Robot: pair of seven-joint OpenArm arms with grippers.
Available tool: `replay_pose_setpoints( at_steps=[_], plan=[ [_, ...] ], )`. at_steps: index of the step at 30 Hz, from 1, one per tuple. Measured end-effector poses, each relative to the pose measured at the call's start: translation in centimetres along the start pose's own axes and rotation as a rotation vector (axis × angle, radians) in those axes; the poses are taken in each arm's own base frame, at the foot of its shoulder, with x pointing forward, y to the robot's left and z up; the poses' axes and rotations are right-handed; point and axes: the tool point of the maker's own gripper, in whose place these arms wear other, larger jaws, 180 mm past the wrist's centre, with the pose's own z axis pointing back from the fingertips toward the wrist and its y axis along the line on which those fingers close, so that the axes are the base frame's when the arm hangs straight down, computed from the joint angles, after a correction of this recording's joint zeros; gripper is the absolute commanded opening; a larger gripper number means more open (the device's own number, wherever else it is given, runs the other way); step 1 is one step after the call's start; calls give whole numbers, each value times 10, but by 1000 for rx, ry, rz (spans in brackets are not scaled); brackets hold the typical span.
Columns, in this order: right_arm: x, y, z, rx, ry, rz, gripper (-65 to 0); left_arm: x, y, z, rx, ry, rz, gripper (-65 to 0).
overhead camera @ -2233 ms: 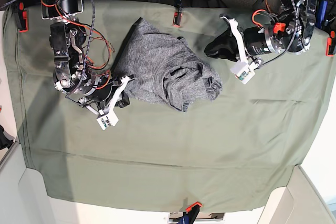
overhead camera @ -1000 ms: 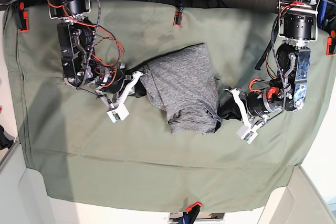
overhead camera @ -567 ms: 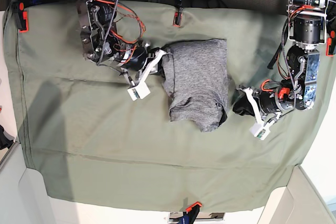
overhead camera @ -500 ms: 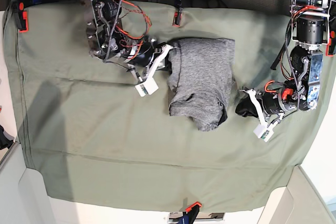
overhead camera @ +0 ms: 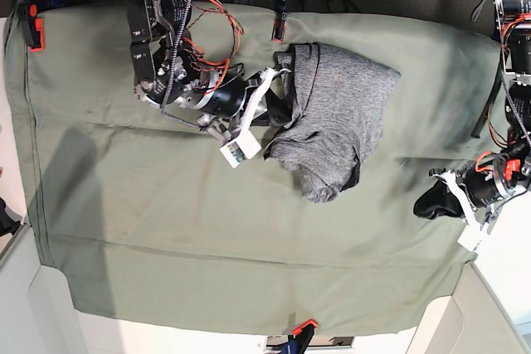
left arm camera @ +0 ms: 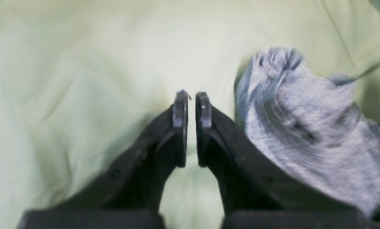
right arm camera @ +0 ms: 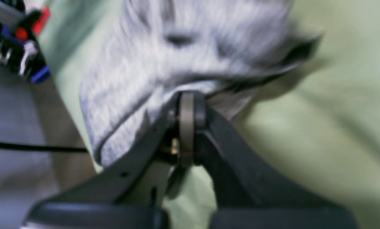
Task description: Fold the T-shirt properly
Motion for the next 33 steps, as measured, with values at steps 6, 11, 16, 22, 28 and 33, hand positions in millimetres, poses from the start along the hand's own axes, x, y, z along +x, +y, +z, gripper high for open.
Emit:
replay_pose_setpoints(
  at_steps=[6,11,16,22,28,33],
  plan=[
    [43,-8,3,-11,-98,46,-650,-20,-76,-3,-173,36,-77,-596],
    [54,-27,-2,-86,-68,102,-650,-55,-115,-38,-180,20,-119,-597],
    [51,-35,0,-116,-54,107,-650,-82,-110,-85,-135,36,-92,-597],
    [49,-56,12,-164,-67,56,-650,-88,-97,-115,-156,7,30,-597],
    [36,-98,48,-227,-88,-18,-650,-55,-102,-80,-169,32,-43,-597],
    [44,-117,78,-258,-146,-48,-650,3,-133,-37,-235,-80,-211,-597]
  ],
)
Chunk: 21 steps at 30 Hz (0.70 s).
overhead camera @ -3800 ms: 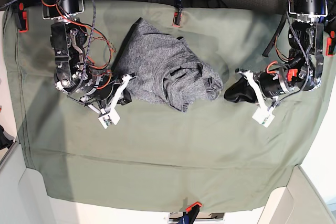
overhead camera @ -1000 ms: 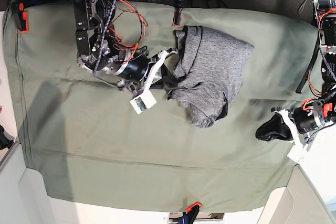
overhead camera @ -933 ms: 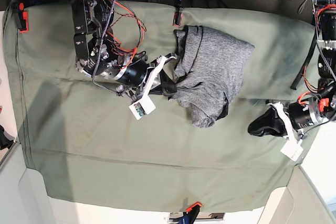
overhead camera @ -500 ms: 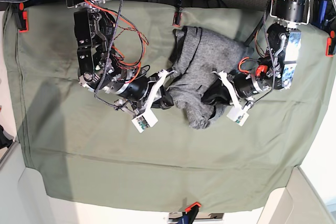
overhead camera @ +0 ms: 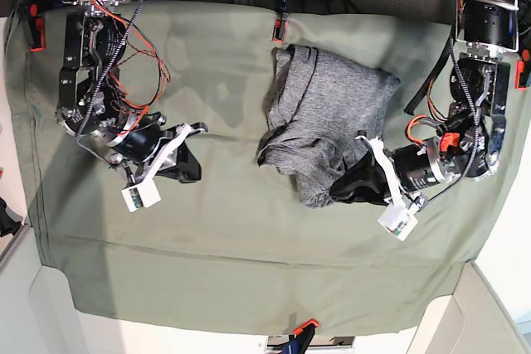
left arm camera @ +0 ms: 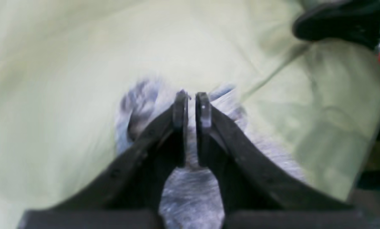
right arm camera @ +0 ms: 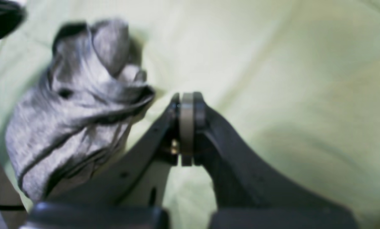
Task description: Fold the T-shirt properly
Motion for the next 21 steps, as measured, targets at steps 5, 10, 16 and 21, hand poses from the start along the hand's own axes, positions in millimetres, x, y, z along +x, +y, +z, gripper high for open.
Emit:
replay_pose_setpoints(
  at_steps=[5,10,16,21],
  plan=[
    [-12,-28,23,-36,39,-26,-650,-38,-21,23,-20,111,-19,-597],
    [-49,-38,60,-58,102,-22,-650,-94,-23,63,62,195,92,-597],
    [-101,-25,100,-61,224,-12,-650,-158,-39,131,172,333,212,-597],
    [-156,-11,134,-45,364,-40,-650,-206,-78,174,166,492,288,-597]
  ],
)
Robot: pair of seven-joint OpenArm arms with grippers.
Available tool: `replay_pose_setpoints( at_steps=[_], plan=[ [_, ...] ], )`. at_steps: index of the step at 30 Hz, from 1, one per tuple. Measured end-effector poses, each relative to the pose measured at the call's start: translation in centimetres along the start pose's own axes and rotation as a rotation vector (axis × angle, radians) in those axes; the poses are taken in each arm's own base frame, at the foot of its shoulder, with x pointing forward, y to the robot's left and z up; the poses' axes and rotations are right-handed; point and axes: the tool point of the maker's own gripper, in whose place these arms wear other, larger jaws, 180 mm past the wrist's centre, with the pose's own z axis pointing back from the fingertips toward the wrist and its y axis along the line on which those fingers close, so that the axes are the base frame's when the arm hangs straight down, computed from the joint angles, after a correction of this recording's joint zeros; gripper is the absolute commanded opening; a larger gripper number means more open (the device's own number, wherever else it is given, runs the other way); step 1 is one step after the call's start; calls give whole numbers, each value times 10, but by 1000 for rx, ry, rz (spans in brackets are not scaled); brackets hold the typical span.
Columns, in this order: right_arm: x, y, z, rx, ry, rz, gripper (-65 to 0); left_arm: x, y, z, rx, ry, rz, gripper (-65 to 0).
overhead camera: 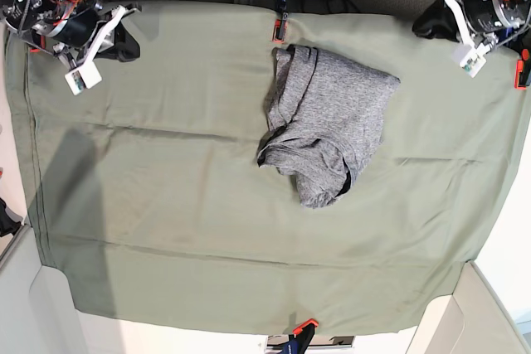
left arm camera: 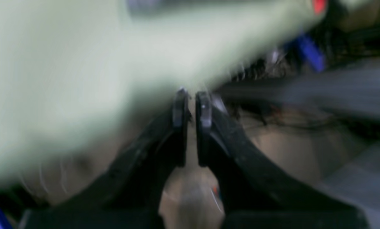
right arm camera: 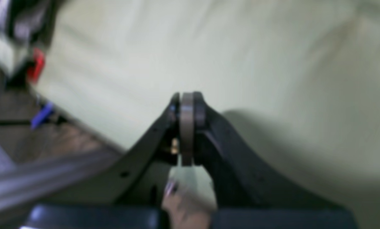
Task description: Fold the T-shirt properly
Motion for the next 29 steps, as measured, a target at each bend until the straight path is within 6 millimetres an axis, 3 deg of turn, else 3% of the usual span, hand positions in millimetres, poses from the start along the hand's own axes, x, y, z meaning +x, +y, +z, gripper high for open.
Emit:
replay_pose_setpoints(
  at_steps=[3,8,11,14,16,19,22,25,29],
  plan=[
    [-36,13,6,36,76,-39,-650,-55,-11,5,15,156,21,-597],
    [-113,45,25,99,258,-125,-650,-116,-45,9,-4,272,124,-637],
    [-161,62,42,115,376,-176,-650,-165,-63,8,-33,403,177,-647],
    [-207,65,55,88,487,-214,-650,-203,-79,-4,-101,482,182,-650],
    [-232,64,60,74,545,-244,-650,-230,-83,-13,-144,568,135,-650],
    [-277,58,65,48,678,-272,-650,-265,-64,-35,-55,685,130,-650],
    [-314,55,60,52,792,-305,-650,-283,-56,-67,-27,765,158,-650],
    [-339,50,42,73,872,-368,-650,-282,-73,-114,-76,788,185,-650],
    [-341,30,4,83,918,-385,-650,-260,-92,-183,-57,757,206,-650]
  ],
)
